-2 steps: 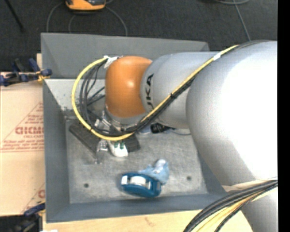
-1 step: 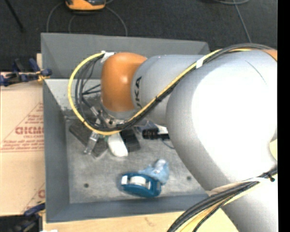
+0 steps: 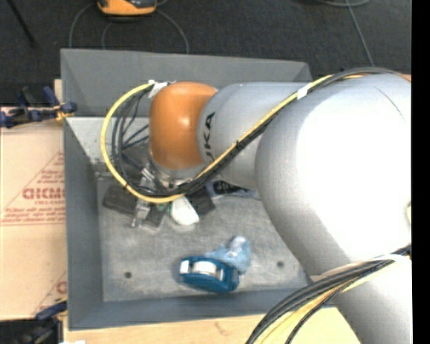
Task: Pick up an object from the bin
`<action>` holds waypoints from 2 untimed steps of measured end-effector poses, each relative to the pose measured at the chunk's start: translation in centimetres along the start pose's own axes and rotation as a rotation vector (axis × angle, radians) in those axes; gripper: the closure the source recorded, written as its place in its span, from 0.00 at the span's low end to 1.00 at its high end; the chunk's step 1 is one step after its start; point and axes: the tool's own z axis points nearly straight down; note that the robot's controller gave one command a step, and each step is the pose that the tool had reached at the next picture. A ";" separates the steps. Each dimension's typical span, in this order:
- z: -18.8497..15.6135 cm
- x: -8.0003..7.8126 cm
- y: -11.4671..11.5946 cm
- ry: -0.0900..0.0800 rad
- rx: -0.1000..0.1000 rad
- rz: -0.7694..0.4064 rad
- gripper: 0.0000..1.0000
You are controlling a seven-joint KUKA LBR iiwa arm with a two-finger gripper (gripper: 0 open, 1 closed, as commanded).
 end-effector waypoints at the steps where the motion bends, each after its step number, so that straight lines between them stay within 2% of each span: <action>1: 0.0 0.0 0.0 0.000 0.000 0.000 1.00; 2: -0.3 0.1 0.0 0.005 0.003 0.000 1.00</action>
Offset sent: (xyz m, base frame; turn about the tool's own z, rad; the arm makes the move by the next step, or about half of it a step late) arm 0.0001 0.0000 0.0323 -0.0002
